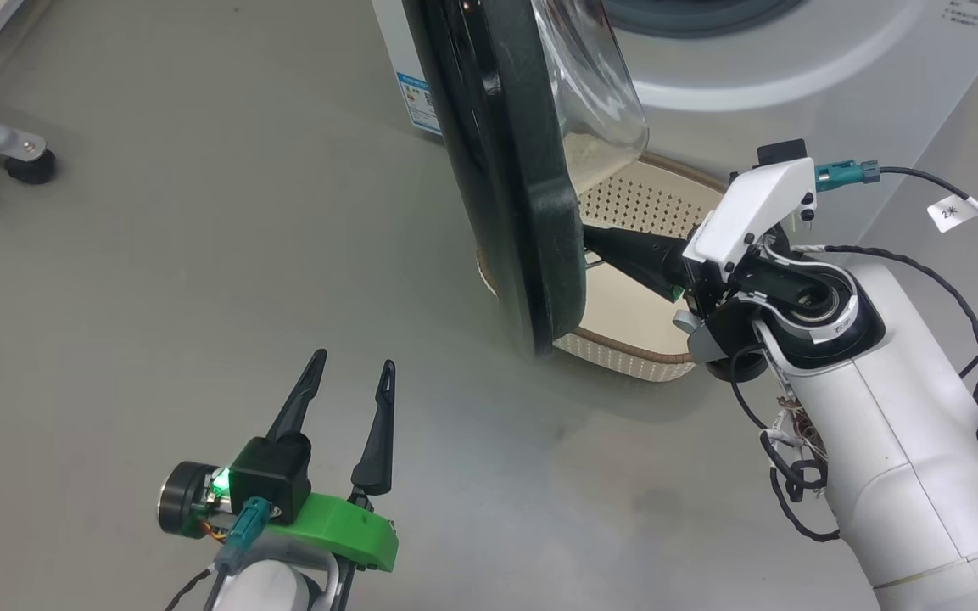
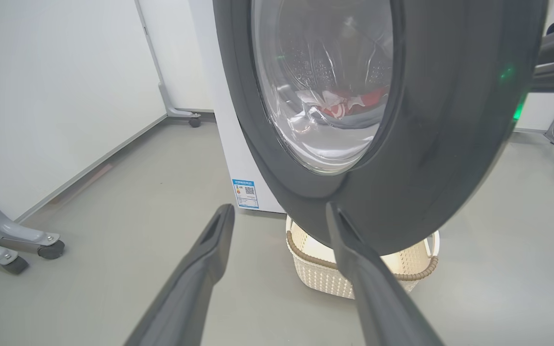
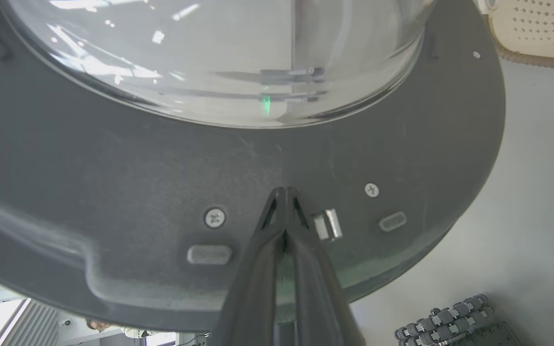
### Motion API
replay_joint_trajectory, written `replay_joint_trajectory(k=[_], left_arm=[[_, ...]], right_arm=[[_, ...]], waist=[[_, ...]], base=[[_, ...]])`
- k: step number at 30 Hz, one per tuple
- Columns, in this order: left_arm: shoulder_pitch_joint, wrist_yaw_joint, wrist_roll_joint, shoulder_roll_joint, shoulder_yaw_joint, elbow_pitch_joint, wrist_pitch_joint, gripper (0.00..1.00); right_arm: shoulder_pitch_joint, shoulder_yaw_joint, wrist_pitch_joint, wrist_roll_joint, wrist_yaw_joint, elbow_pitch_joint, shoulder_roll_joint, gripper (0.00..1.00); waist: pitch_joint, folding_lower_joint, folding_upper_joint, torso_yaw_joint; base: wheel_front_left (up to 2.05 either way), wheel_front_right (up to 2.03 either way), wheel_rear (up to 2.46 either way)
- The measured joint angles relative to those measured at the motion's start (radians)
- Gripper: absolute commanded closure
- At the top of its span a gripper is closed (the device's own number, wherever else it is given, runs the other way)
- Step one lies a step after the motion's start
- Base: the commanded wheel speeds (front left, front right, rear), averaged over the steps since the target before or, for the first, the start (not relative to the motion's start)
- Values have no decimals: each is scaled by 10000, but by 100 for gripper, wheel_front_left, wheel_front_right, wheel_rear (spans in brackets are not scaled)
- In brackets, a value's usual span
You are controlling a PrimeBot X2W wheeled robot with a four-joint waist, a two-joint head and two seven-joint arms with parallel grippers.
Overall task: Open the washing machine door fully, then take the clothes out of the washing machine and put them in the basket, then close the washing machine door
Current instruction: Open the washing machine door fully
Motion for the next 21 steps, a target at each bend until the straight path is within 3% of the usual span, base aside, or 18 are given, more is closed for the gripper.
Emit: replay_joint_trajectory(k=[21], left_arm=[[101,0,-38,4,286,17,0,0]], right_arm=[[210,1053,-485,832,-19,-353,36,100]], waist=[[-85,0,0,253]], base=[[0,0,0]])
